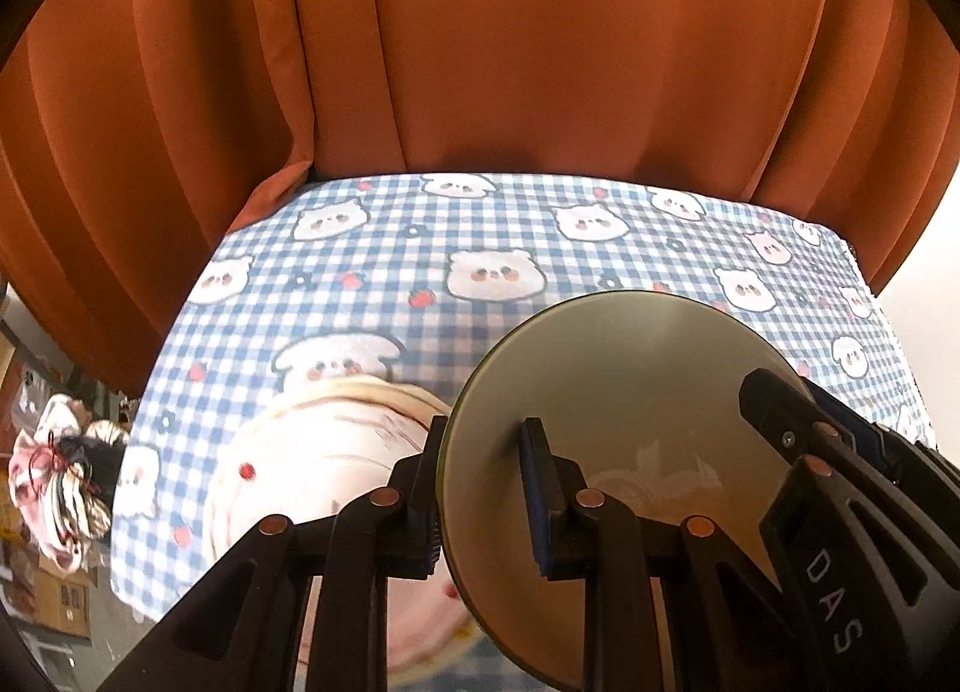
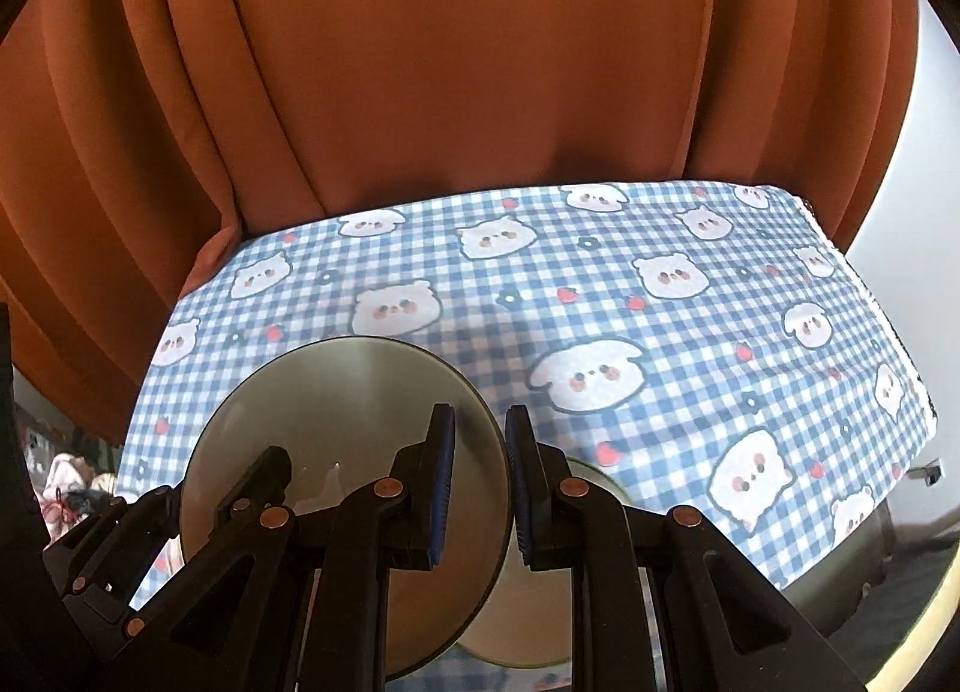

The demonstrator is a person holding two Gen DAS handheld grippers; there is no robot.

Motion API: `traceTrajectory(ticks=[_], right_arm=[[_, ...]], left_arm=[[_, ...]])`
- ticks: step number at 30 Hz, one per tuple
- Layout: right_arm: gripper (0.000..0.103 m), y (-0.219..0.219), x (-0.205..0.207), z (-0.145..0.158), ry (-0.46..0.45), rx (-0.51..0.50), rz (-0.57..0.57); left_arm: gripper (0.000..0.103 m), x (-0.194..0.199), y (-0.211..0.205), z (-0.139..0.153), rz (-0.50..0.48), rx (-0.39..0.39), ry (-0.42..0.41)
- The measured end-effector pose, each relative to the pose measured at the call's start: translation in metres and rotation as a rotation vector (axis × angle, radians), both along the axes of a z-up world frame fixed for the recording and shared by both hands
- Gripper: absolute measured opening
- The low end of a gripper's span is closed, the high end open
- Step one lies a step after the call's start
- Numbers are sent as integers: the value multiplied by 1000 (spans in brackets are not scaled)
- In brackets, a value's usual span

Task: Organize plates and bowls

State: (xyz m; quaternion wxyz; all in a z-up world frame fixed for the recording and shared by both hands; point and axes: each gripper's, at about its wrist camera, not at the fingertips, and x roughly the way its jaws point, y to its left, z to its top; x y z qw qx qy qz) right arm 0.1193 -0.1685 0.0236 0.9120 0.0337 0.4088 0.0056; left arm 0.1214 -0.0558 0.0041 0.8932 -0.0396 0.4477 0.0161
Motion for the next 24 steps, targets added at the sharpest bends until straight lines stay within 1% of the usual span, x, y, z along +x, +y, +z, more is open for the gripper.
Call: traceTrajectory(ticks=[4,7,14,21,24], right_arm=[[21,-23,-8,-6,-3,10,17],[21,-38,-11,-11,-1,-3,44],[21,-69,-12,-33,40,15,95],[21,-79,-7,-58,99,34,148],[21,-78,-5,-64,108,40,172]], left_arm=[[21,-9,-23,-7,22,-4,8],[22,-13,-37,-15,48,-18,27],[22,-17,-62,-33,84,26,67],[22,-19,-70,-49,128,55,109],[22,-19,-68,-52,154,65,114]])
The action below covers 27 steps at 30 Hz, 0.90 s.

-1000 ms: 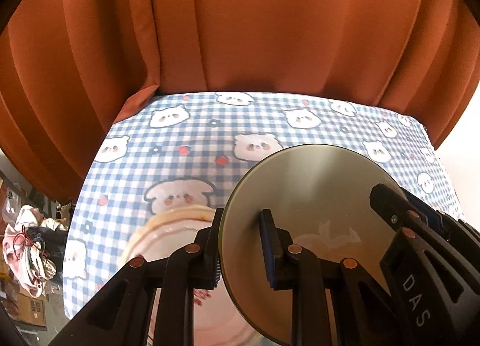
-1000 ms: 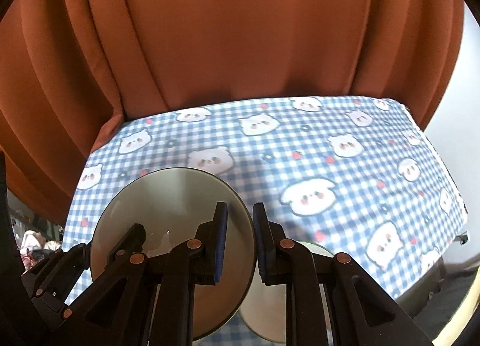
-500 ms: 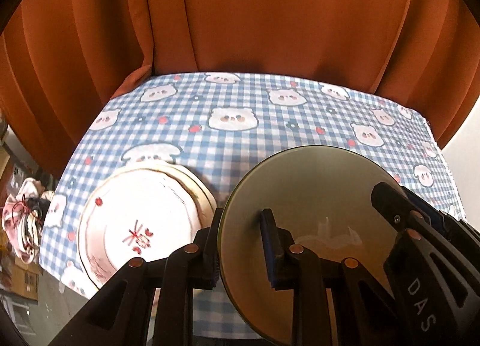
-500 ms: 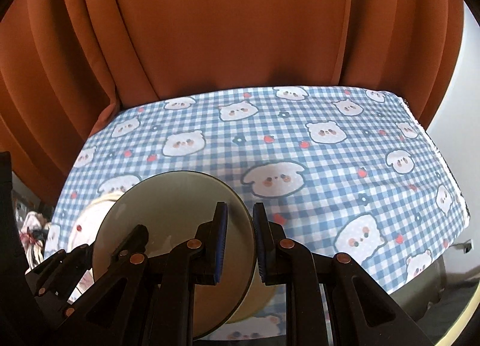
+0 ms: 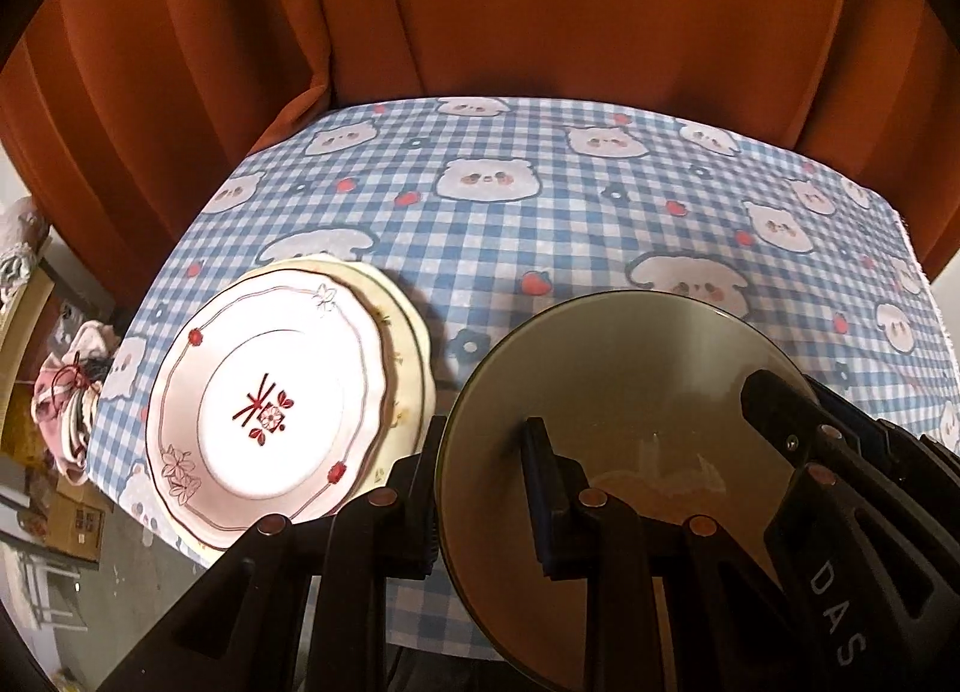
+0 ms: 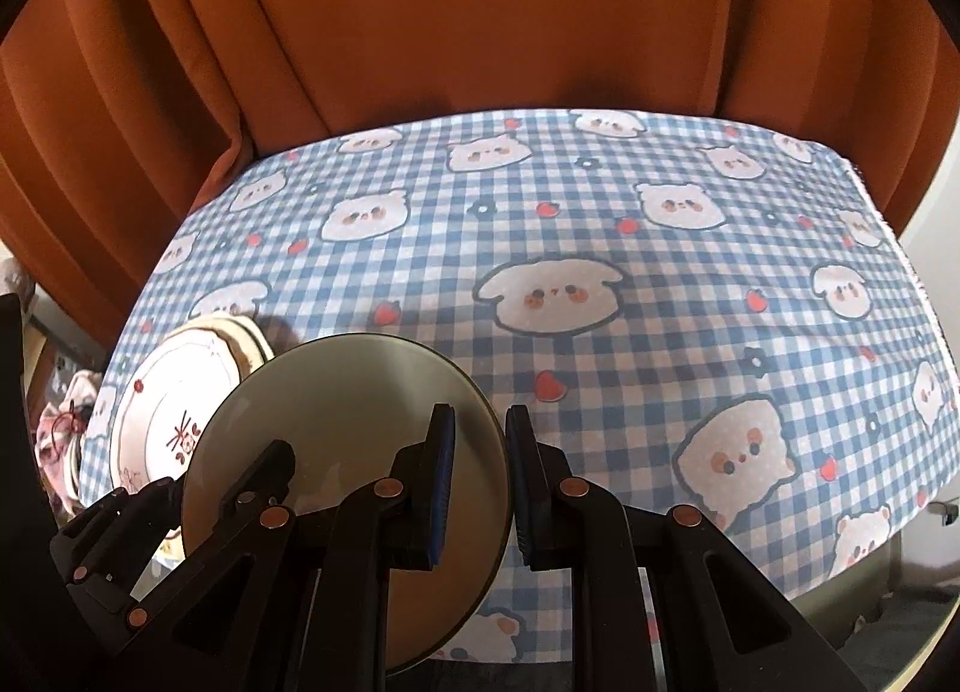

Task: Organize plates and bowls

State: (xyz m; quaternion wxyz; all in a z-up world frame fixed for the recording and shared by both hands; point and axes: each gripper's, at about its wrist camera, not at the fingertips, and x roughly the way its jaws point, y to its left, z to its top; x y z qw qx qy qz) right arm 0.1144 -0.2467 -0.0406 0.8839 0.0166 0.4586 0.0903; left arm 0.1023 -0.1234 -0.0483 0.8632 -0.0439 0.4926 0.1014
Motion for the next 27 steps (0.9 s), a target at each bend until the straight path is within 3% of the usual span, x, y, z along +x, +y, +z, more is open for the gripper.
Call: traceTrajectory(ticks=[14,27], right_arm=[[21,11,17,-11,-17,-61,80],[21,6,17,-20,-12,-82,98]], left_arm=[[21,11,4,-20,39,-72,69],[22,8,-3,-24,22,-25,33]])
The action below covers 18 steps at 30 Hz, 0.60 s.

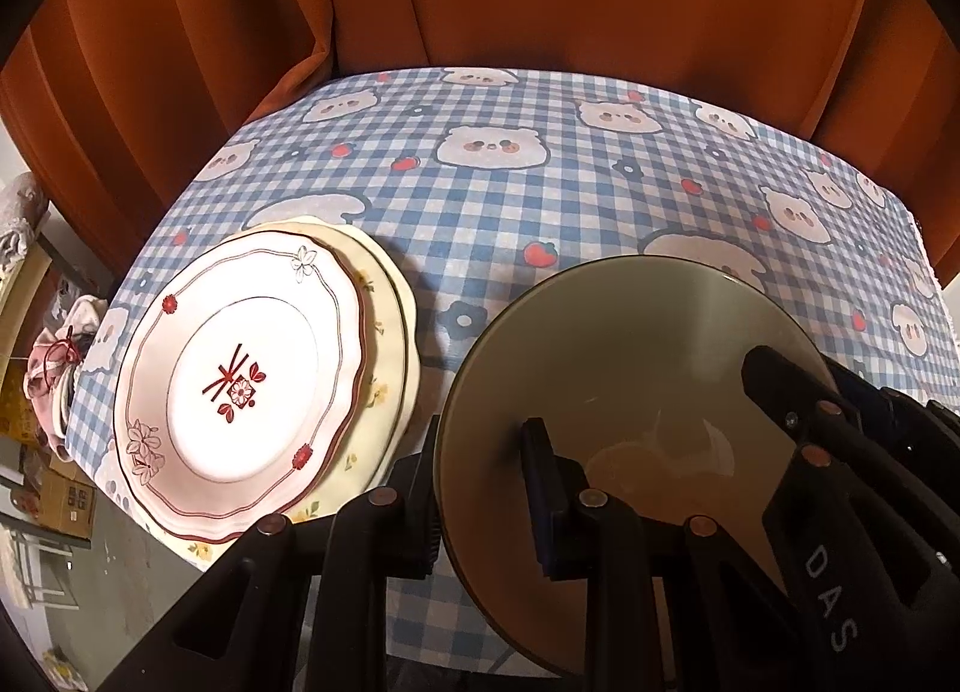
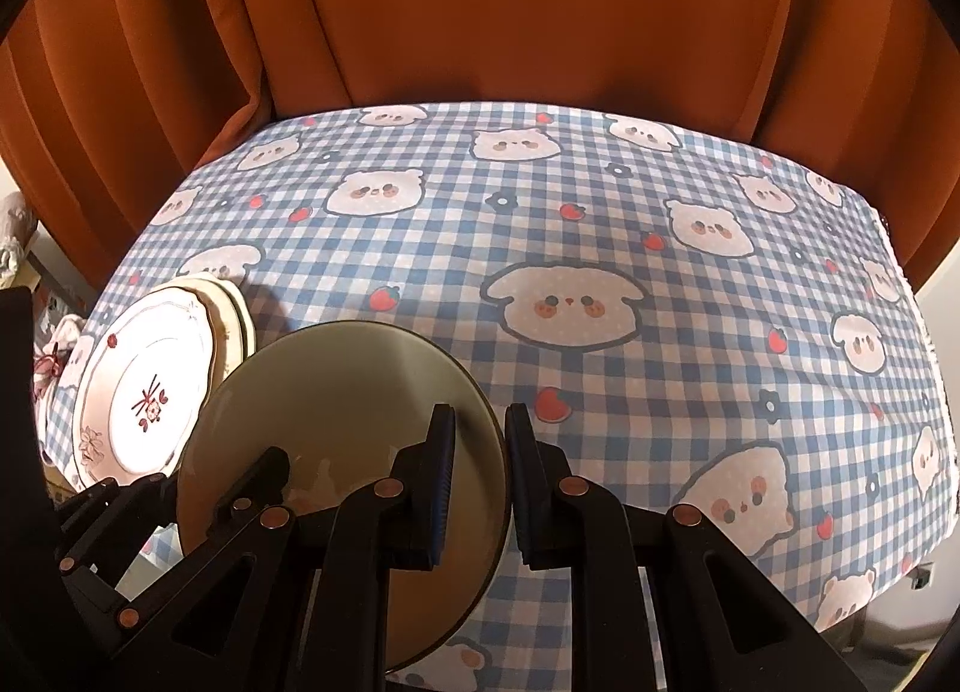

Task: Organize plates and bowls

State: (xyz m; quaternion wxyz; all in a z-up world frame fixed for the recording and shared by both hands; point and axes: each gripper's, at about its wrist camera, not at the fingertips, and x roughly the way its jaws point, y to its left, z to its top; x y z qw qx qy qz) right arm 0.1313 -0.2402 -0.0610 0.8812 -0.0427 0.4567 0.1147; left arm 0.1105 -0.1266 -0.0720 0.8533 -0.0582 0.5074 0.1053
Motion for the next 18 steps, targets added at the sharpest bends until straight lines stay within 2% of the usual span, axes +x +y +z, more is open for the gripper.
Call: traceTrajectory(ticks=[4,7,11,13,14,15,16,18], right_arm=[[21,-1,1,-1,0,6,5],[21,-2,1,-1,2,13,2],[21,-8,1,-3,30,59,-17],[21,-12,0,-4,45,85,-27],[22,-12,-1,-3,49,90,-31],[25,-13,-2,-3,54,94,-36],[35,-14,-2,-4,64,92,-49],[57,-17,-5,-3,67,93,-86]], left_arm=[[22,0,-1,0,-4,6,-4],[26,-2,3,0,-12,-34,-8],[39,-6,6,3,-43,-82,-30],[47,-5,6,3,-61,-95,-28],[55,-4,6,1,-70,-111,-24],[56,-4,6,0,-76,-126,-21],[57,-3,6,-1,-81,-138,-20],[64,0,9,-4,-88,-167,-17]])
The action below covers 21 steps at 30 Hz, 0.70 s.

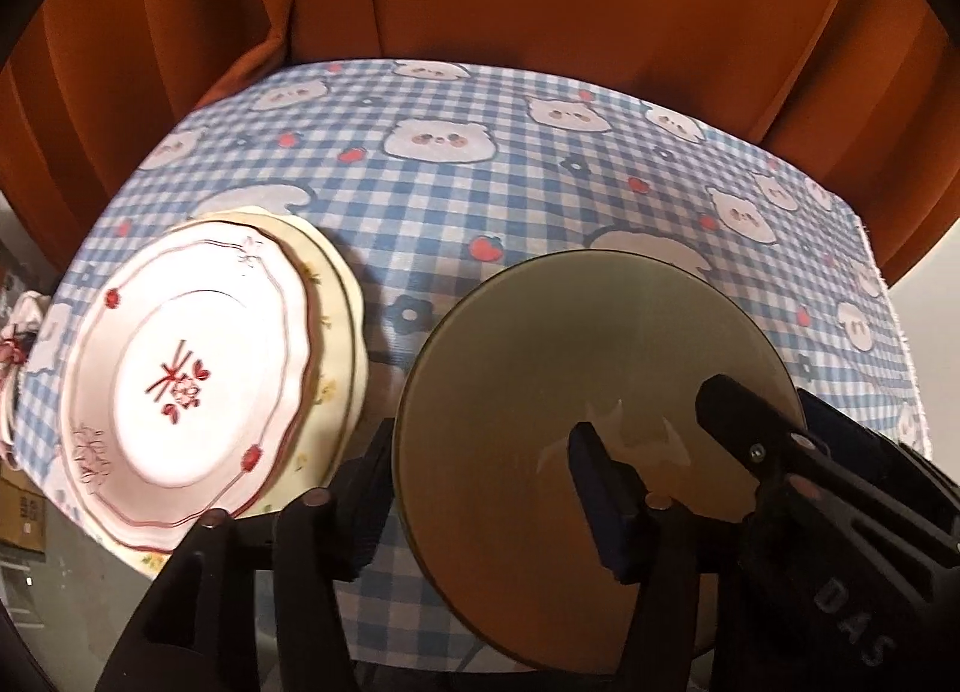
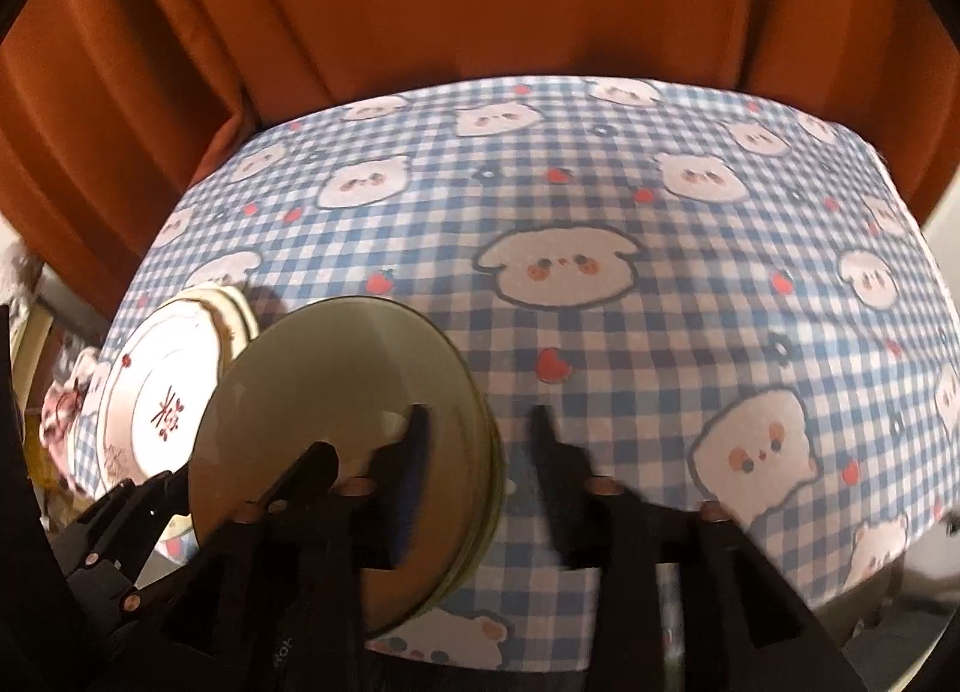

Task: Organize plates and bowls

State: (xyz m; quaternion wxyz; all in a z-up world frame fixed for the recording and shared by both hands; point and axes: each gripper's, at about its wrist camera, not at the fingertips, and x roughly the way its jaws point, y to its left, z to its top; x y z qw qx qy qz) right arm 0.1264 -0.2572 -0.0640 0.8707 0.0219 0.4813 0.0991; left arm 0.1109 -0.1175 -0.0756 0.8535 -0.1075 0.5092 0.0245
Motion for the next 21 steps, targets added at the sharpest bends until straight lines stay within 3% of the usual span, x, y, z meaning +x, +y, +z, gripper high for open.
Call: traceTrajectory(ticks=[6,15,21], right_arm=[[61,-9,-3,0,5,-8,-91],[61,1,1,-6,74,-57,-212],[61,10,-1,-12,108,-80,-287]], left_arm=[[66,10,9,-10,-40,-57,32],[64,28,13,-23,-199,-119,113],[60,26,13,-22,-294,-147,124]])
